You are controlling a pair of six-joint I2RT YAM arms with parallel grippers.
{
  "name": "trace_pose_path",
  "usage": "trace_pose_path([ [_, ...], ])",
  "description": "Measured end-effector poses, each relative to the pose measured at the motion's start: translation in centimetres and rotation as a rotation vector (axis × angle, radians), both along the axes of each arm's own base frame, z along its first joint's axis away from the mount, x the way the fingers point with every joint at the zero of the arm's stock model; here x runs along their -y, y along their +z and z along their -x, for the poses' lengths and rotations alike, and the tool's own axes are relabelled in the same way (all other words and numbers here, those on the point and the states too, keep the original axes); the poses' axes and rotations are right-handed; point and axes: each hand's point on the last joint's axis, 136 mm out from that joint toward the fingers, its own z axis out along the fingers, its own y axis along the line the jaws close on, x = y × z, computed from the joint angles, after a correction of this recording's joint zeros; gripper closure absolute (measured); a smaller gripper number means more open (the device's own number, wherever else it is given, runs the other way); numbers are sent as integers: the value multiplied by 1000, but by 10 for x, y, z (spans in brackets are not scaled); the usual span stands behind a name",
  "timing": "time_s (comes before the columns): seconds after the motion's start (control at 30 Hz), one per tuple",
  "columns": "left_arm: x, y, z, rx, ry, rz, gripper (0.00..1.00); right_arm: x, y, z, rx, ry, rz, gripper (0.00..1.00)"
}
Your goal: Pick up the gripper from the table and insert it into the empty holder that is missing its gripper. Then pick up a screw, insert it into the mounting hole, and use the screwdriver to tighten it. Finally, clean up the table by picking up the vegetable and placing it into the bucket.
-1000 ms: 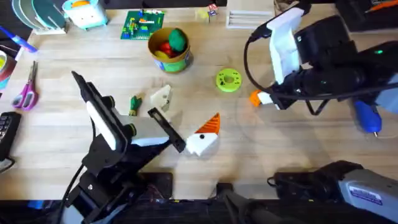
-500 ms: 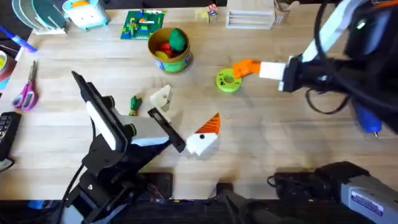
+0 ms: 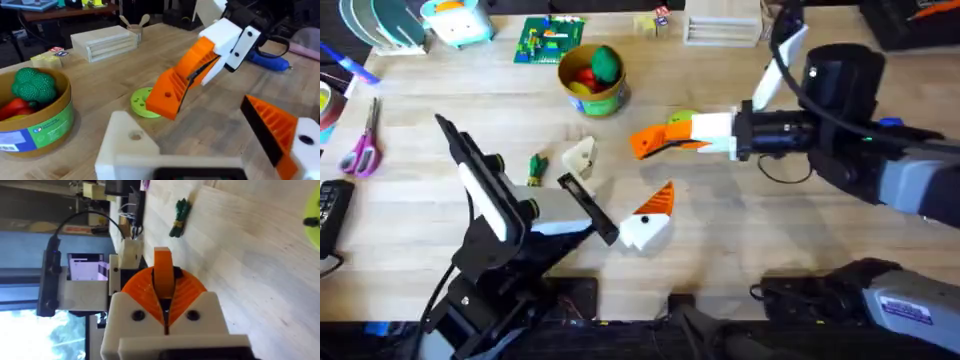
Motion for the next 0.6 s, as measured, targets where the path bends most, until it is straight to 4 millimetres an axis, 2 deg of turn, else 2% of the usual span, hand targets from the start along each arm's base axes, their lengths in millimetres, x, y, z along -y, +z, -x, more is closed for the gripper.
trace_pose_path([
  [0.23, 0, 0, 0, 0, 0, 0, 8, -24, 9, -1, -86, 63, -115, 992],
  [0.6, 0, 0, 0, 0, 0, 0, 8, -49, -3, 21, -218, 138, -120, 992],
])
